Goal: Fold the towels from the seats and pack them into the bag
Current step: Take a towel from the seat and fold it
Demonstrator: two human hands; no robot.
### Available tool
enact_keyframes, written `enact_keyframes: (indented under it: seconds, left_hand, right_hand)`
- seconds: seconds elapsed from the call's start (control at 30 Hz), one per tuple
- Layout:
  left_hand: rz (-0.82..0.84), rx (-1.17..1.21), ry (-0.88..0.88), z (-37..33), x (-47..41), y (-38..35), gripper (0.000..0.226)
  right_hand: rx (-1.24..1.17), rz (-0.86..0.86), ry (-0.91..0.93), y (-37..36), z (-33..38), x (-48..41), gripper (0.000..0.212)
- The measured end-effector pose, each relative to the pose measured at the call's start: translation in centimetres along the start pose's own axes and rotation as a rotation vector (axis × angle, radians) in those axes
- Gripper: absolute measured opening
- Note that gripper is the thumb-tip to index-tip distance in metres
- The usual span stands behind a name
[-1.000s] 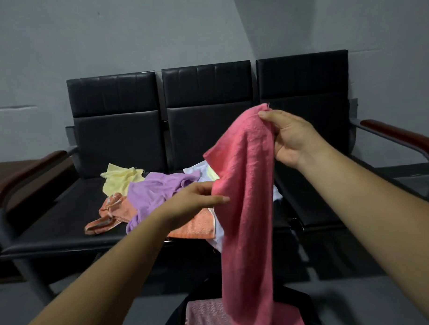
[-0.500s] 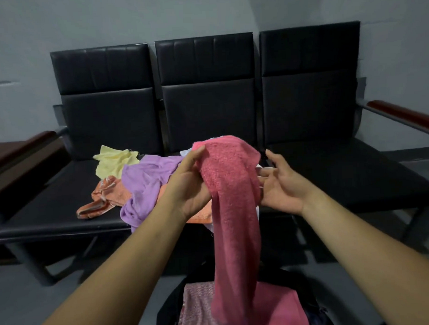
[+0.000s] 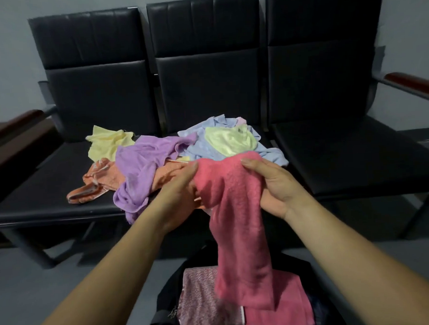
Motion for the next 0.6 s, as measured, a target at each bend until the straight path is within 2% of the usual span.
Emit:
enact_keyframes:
  seconds: [0.1, 0.13, 0.23, 0.33, 0.43, 0.47, 0.53, 0.6]
  left_hand:
    - [0.127, -0.167, 0.029, 2.1, -0.3, 0.3, 0.066]
    - [0.161, -0.218, 0.03, 2.7, -0.4, 0.3, 0.062]
    - [0.247, -0.312, 0.026, 3.9, -0.1, -0.6, 0.046]
    - [0.19, -0.313, 0.023, 4.2, -0.2, -1.3, 0.04]
    - [0.139, -0.279, 0.077, 3.6, -0.4, -1.0, 0.054]
    - [0.161, -0.265, 0.105, 3.5, -0.3, -0.8, 0.055]
    - [0.223, -0.278, 0.144, 3.2, 0.3, -0.7, 0.034]
    - [0.245, -0.272, 0.18, 3.0, 0.7, -0.4, 0.034]
  right_hand:
    - [0.004, -0.013, -0.009, -0.4, 0.4, -0.2, 0.068]
    - [-0.013, -0.018, -0.007, -0.3, 0.6, -0.3, 0.066]
    - [-0.057, -0.023, 0.007, -0.2, 1.1, -0.3, 0.041]
    - [-0.084, -0.022, 0.018, 0.1, 1.4, -0.4, 0.022]
    - [-0.063, -0.019, 0.009, 0.6, 1.3, -0.3, 0.013]
    - [-0.049, -0.022, 0.006, 0.8, 1.2, -0.3, 0.014]
    - [-0.024, -0.03, 0.007, 1.0, 1.2, -0.1, 0.024]
    - [-0.016, -0.039, 0.01, 1.4, 1.3, -0.1, 0.032]
Point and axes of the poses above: each hand's wrist, its own x-axis away from the middle knuckle, its own y-axis out of the back of the hand, z = x × y, the point moved 1 cm from there along -x, towards the middle knuckle, and after that the axes turned 1 degree about -y, right-handed, at the moved point
